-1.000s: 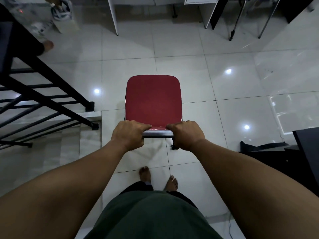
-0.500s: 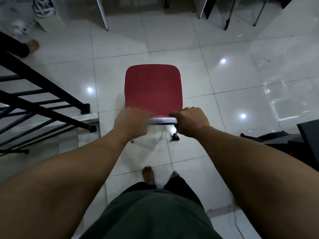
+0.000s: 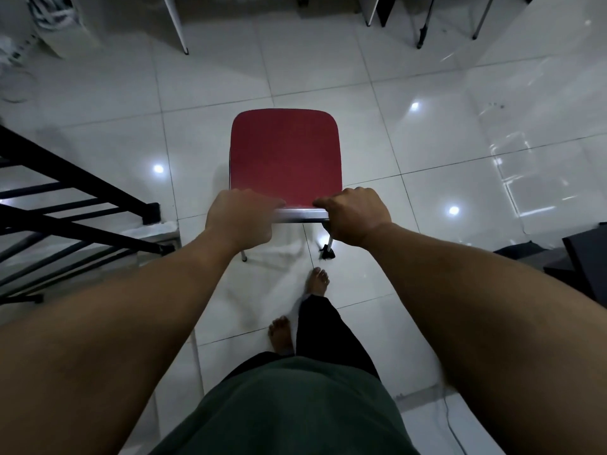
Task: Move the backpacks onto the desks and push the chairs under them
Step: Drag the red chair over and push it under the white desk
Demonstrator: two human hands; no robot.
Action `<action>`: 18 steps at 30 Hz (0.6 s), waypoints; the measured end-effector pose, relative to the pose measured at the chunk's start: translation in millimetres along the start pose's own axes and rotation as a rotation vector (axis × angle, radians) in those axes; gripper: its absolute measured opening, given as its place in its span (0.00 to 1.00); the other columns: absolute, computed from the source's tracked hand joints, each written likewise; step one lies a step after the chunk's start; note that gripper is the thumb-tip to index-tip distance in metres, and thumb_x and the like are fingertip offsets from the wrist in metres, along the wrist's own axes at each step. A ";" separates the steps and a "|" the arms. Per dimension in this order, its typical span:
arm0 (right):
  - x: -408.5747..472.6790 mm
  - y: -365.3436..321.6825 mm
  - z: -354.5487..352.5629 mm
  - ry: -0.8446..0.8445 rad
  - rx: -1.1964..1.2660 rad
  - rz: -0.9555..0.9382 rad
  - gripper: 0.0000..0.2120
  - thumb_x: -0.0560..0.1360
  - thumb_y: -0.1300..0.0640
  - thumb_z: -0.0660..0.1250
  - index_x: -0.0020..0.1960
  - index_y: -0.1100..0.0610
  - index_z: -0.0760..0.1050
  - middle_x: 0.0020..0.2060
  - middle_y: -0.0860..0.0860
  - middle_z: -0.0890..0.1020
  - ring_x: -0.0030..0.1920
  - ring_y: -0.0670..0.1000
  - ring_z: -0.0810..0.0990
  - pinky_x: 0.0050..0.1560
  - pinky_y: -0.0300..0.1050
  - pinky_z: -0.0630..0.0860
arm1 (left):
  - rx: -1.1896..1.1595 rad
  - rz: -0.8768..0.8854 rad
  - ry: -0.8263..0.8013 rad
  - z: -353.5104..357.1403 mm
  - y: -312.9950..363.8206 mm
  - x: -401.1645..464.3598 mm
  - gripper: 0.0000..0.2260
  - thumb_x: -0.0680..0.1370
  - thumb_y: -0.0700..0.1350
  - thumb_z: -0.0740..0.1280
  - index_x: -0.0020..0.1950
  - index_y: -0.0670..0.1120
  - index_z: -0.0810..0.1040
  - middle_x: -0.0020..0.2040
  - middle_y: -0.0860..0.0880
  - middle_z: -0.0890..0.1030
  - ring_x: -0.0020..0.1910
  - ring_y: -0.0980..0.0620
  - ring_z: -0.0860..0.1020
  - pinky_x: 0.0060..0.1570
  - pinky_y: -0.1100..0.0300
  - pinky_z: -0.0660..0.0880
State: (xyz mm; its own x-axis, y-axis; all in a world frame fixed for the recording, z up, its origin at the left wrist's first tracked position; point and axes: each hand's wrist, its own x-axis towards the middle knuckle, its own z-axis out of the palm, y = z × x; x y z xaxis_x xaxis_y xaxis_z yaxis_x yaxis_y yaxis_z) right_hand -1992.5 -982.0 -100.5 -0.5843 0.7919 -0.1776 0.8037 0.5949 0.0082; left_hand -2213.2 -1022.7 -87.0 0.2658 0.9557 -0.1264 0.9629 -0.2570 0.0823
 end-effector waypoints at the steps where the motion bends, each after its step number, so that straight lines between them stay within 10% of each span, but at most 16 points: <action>1: 3.5 1.6 -0.8 0.000 0.001 0.002 0.11 0.72 0.53 0.66 0.54 0.46 0.79 0.36 0.50 0.82 0.34 0.59 0.78 0.33 0.43 0.68 | -0.002 0.001 0.008 -0.3 -1.7 3.4 0.21 0.69 0.49 0.70 0.62 0.58 0.80 0.45 0.51 0.86 0.39 0.46 0.83 0.39 0.55 0.79; 18: 80.8 57.6 -11.8 0.031 -0.048 -0.036 0.09 0.71 0.50 0.67 0.51 0.47 0.79 0.33 0.50 0.81 0.32 0.60 0.78 0.32 0.43 0.64 | -0.094 -0.004 0.112 -4.2 -29.2 85.1 0.19 0.71 0.48 0.70 0.61 0.57 0.81 0.43 0.50 0.86 0.38 0.45 0.82 0.39 0.54 0.80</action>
State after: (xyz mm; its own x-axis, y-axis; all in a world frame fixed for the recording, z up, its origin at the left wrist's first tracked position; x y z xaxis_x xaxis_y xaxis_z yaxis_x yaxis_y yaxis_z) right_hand -1994.7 -882.1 -102.7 -0.6168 0.7730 -0.1485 0.7761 0.6287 0.0492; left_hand -2218.9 -933.3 -96.0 0.2503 0.9680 -0.0161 0.9539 -0.2437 0.1752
